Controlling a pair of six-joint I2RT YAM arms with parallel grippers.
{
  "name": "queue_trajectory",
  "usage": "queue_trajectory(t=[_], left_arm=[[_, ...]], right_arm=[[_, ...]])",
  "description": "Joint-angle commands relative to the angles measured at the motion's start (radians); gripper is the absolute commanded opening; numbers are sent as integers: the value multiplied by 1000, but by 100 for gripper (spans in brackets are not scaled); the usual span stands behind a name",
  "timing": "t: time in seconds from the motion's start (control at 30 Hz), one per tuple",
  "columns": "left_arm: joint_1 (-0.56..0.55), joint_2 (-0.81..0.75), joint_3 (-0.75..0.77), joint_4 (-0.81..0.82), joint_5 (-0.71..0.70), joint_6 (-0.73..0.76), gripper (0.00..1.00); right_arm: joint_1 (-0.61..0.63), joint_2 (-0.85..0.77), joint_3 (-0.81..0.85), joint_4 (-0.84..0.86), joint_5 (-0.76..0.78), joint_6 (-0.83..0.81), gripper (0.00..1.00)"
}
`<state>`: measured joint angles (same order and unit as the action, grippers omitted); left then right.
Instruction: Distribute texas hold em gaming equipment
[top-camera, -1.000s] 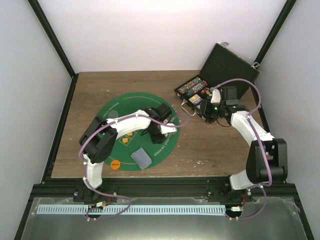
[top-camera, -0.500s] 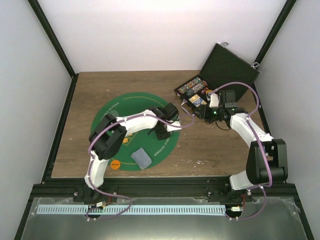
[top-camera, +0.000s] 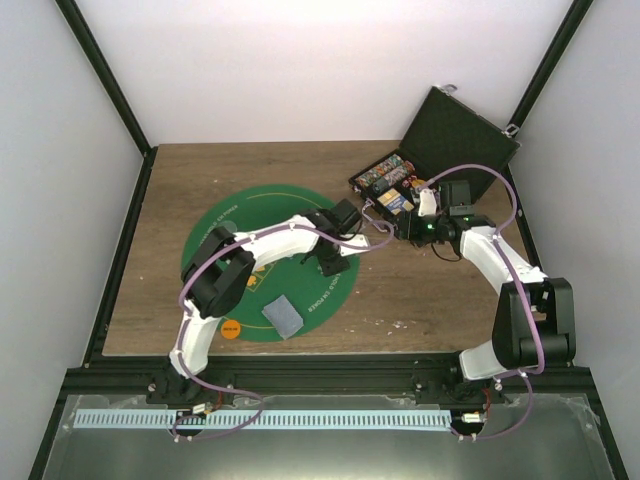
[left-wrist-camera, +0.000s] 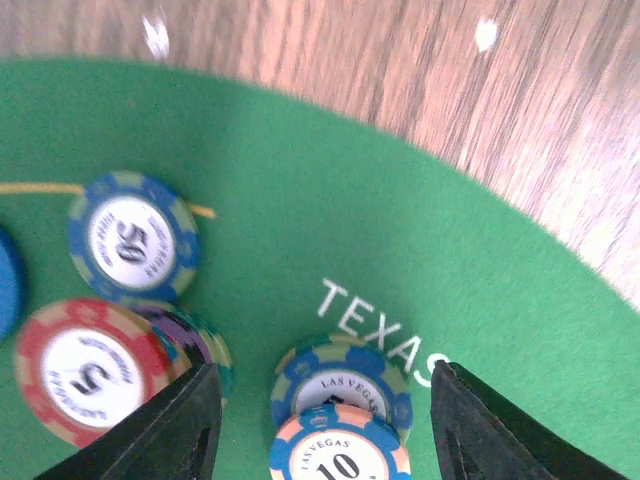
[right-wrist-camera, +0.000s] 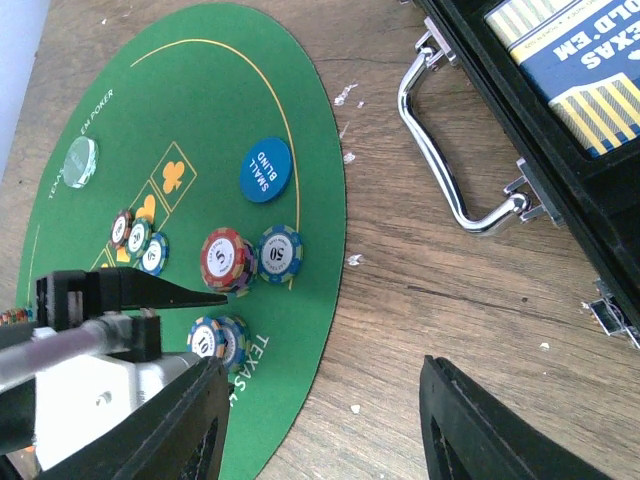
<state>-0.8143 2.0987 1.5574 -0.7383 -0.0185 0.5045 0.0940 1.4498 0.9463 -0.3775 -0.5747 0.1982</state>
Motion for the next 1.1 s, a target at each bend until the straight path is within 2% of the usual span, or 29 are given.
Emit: queue_trajectory(t=[0.0,0.17,0.37,0.47,0.57,0.73,0.77,0.87,0.93,1.07], left_arm=[[-6,5,101,-59,77,-37,60],[-5,-66,167,-184,160,-23,60],[32,-249,147,-364,273,32,60],[147,-294,114,-422,318,18,64],[317,-305,46,-352,249,-40,69],[540,-168,41,-272,194,-165,72],[560,-140,40,-261,198,-170,70],[575,-92,13,-206,164,-151,50],[575,-79,-9,-177,167,-135,40],[575,-52,-38,-149,141,-121,32]], right_arm=[[-2,-16,20,-18,-12,-16,53],[-2,-28,32,-24,-7,-16,54],[-2,-20,57,-32,-5,-16,54],[-2,-10,67,-35,-14,-14,54],[-2,9,84,-47,-32,-2,54],[-1,25,91,-39,-63,24,53],[1,28,92,-39,-66,25,53],[2,39,95,-49,-72,27,54],[3,41,89,-52,-70,27,54],[3,40,74,-45,-72,34,54]])
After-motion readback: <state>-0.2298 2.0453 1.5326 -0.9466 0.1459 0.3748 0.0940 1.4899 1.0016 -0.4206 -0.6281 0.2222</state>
